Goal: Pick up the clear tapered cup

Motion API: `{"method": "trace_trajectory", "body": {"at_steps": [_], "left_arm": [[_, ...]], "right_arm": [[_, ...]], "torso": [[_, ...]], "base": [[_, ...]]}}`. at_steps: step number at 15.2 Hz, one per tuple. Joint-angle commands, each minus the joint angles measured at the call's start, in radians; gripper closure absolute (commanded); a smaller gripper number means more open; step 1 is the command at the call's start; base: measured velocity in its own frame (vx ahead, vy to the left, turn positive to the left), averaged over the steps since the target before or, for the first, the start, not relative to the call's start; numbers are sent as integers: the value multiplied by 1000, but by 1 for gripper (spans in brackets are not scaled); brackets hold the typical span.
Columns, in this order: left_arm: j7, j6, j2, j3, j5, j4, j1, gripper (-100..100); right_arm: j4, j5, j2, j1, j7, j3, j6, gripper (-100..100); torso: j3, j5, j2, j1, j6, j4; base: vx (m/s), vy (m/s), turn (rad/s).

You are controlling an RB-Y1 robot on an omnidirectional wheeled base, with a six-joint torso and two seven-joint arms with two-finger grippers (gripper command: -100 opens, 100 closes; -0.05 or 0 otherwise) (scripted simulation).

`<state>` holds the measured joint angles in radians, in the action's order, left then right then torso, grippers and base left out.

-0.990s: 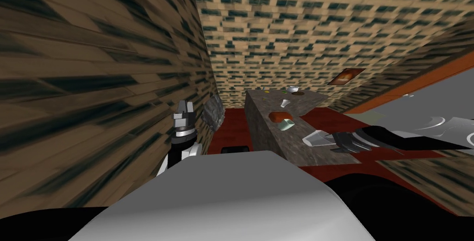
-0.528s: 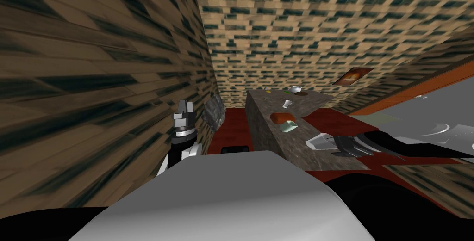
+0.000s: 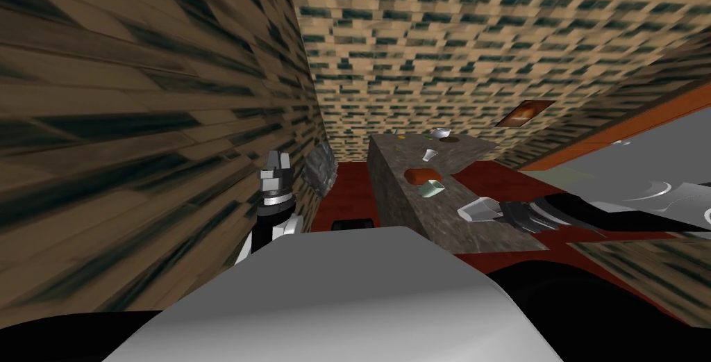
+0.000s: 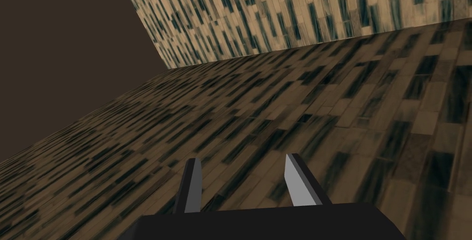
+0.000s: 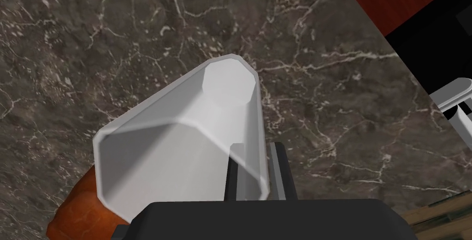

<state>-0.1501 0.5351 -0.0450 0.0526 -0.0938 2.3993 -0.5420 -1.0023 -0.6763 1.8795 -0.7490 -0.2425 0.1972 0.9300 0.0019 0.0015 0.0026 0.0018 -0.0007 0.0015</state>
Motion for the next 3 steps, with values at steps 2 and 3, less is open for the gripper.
{"method": "trace_trajectory", "body": {"at_steps": [2, 3], "left_arm": [[0, 0, 0, 0, 0, 0, 0, 0], [0, 0, 0, 0, 0, 0, 0, 0]], "right_arm": [[-5, 29, 30, -20, -2, -6, 7, 100], [1, 11, 18, -8, 4, -5, 13, 100]], "torso": [[0, 0, 1, 1, 0, 0], [0, 0, 1, 1, 0, 0]], "base": [[-17, 7, -34], [-8, 2, 2]]}}
